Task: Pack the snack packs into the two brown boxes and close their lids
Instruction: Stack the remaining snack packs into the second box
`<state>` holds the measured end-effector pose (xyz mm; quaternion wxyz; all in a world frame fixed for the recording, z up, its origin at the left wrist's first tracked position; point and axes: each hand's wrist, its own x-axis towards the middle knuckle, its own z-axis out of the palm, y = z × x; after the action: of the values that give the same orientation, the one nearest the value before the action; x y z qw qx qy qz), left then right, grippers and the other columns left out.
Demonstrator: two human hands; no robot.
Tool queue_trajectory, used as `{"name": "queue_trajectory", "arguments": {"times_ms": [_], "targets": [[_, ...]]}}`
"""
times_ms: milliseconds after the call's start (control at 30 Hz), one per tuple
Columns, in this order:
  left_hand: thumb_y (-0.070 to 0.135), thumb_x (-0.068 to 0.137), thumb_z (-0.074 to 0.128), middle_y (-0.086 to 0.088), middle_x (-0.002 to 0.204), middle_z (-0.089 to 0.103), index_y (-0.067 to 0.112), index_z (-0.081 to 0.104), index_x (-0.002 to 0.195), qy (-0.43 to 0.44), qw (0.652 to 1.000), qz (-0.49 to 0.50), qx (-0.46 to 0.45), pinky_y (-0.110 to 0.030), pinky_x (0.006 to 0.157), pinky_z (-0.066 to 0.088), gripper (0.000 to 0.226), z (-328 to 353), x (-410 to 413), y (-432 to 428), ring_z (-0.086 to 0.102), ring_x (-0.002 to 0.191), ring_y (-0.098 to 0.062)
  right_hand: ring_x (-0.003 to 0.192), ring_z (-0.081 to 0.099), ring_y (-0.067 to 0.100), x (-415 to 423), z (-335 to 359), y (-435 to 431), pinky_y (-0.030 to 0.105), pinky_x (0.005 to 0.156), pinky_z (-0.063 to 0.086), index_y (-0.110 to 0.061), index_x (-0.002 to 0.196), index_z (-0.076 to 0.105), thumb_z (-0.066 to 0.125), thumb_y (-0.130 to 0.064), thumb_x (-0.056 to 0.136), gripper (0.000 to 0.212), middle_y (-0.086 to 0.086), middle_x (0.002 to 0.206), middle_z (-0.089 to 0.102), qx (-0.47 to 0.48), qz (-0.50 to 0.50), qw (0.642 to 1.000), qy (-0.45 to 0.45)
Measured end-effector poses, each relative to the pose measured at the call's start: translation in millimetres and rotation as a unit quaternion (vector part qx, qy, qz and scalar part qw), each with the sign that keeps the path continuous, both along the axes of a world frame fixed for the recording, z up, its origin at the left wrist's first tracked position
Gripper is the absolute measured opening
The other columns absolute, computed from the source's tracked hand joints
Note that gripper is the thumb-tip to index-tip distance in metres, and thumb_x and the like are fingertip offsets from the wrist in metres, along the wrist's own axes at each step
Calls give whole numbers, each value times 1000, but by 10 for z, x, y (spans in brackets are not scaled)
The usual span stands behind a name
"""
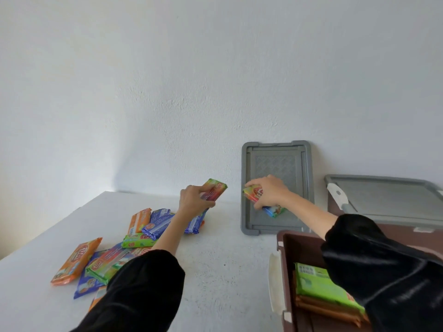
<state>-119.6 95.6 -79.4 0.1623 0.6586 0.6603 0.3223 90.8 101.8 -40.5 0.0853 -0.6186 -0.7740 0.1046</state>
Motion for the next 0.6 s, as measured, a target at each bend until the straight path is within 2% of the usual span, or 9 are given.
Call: {"name": "queue_trajectory", "arguments": {"times_ms": [67, 167, 333, 433, 600], "targets": [[18, 71, 76, -11, 115, 65, 26, 59, 125, -3, 998, -61, 9, -28, 80, 53, 57, 201, 239, -106, 62, 93, -22, 117, 41, 27, 229, 108, -139, 37, 98, 38, -36, 135, 43, 75, -27, 72, 71, 10, 128, 44, 13, -3, 1000, -8], [18, 73, 77, -8, 114, 65, 27, 59, 124, 40, 988, -151, 17, -14, 65, 45, 56, 439, 565, -258, 56, 87, -13, 115, 47, 23, 586, 250, -379, 32, 93, 41, -30, 136, 43, 75, -25, 73, 71, 8, 130, 48, 30, -5, 999, -19], [24, 75, 76, -8, 117, 61, 27, 56, 127, 128, 955, -265, -22, -10, 69, 41, 55, 584, 1010, -545, 54, 95, -16, 109, 49, 21, 1173, 334, -811, 28, 81, 42, -26, 139, 38, 77, -18, 70, 79, 7, 132, 47, 14, -12, 998, -52], [21, 74, 77, -5, 114, 60, 26, 59, 124, 128, 936, -324, -44, -12, 73, 42, 54, 533, 1261, -759, 55, 98, -18, 109, 45, 22, 1472, 272, -1054, 27, 79, 38, -27, 140, 37, 78, -15, 67, 84, 9, 130, 43, -23, 1, 998, -67], [25, 73, 77, -6, 119, 61, 29, 61, 121, 154, 905, -391, -67, -32, 92, 44, 51, 233, 1690, -992, 55, 108, -23, 114, 45, 23, 1789, 50, -1419, 30, 90, 41, -27, 138, 37, 77, -10, 67, 84, 6, 129, 43, -87, 30, 992, -90]]}}
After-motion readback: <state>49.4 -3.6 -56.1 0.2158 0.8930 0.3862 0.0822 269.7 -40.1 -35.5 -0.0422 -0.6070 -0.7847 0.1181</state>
